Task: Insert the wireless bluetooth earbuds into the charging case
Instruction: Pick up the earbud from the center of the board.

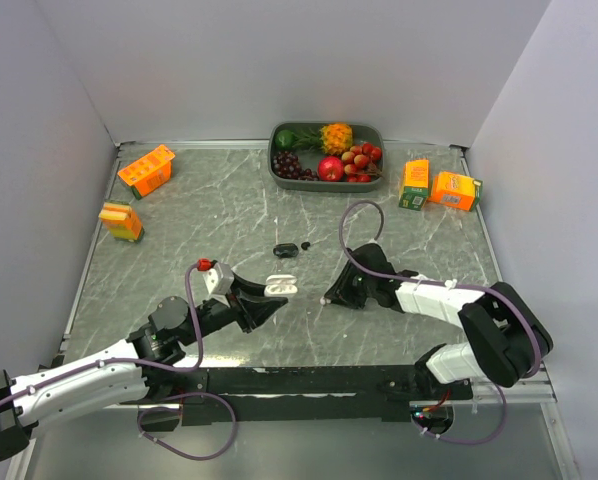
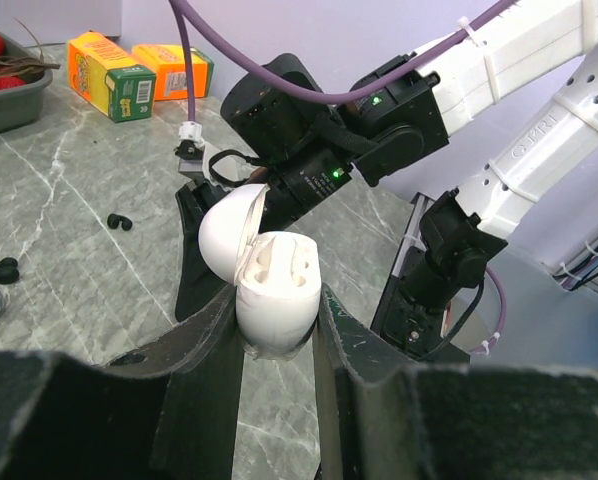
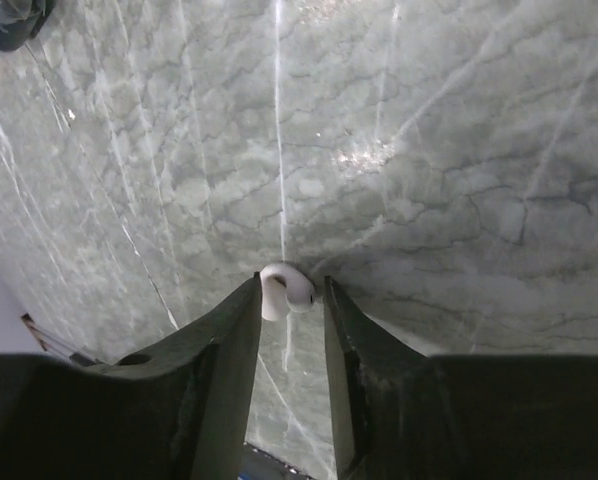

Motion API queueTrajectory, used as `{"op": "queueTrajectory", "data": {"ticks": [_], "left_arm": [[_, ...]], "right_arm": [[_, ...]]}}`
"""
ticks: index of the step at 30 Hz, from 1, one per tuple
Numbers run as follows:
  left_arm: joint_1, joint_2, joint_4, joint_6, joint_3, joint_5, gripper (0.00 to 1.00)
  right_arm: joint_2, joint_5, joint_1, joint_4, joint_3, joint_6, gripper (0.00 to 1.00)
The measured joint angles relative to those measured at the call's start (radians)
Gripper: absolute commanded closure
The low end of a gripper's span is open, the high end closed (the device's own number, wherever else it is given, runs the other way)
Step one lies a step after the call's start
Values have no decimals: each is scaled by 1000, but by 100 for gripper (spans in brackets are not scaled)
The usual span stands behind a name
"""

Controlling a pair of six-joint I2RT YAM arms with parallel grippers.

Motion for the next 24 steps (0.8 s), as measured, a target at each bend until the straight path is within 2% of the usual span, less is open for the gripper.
{"op": "queueTrajectory", "data": {"ticks": [3,7,13,15,19,24], "left_arm": [[-2,-1,0,0,0,-3,99],[-2,-1,0,0,0,-7,99],[-4,-3,-4,3,0,-10,99],[-5,-7,-5,4,0,-10,99],[-6,-9,-5,4,0,-10,99],[-6,-9,-11,5,0,-9,99]], "right_arm": [[2,0,2,-26,19,-21,50],[-5,6,2,-72,40,-66,48],[-60,37,2,-233,126,-250,54],[-60,46,2,-266,182,-324,60],[-19,46,2,-315,301,-505,67],[93,23,2,-334,354,-649,66]]}}
